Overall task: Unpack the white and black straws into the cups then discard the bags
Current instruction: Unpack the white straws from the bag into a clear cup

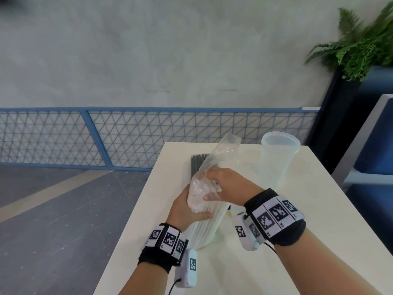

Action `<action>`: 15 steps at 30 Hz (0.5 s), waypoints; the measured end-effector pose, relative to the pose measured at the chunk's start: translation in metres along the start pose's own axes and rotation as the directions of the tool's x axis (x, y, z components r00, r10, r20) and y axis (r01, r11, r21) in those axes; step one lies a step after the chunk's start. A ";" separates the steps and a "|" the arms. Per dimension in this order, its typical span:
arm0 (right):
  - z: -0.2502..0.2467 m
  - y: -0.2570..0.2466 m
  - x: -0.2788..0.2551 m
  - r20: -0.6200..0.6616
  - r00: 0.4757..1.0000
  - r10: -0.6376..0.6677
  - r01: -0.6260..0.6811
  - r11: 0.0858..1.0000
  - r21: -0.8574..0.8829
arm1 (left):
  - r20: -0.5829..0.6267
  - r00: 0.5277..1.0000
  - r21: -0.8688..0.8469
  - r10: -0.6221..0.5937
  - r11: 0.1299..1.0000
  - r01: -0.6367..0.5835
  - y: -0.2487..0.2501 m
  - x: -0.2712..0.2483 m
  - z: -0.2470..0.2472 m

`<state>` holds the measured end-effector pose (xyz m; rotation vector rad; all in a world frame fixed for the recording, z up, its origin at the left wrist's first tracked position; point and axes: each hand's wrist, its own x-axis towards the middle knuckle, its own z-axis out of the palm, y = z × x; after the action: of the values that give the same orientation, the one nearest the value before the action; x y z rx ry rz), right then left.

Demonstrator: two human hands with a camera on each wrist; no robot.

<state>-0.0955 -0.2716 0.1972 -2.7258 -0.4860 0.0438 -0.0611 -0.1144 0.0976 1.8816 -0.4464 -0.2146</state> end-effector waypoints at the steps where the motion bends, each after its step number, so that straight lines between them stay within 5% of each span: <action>1: 0.002 0.001 0.001 0.019 1.000 0.005 -0.006 1.000 0.004 | 0.025 1.000 0.013 -0.001 1.000 0.000 0.001 0.000 0.000; 10: 0.006 -0.002 0.001 0.138 0.990 0.028 -0.016 0.996 -0.092 | 0.099 0.995 0.028 -0.029 0.999 0.026 -0.004 0.004 0.005; 15: 0.017 -0.001 0.000 -0.054 0.997 0.062 -0.062 0.998 0.013 | 0.047 0.998 -0.009 -0.044 0.999 0.045 -0.005 0.006 0.006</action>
<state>-0.0974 -0.2652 0.1815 -2.7223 -0.3847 -0.0111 -0.0571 -0.1201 0.0916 1.8815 -0.4346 -0.2902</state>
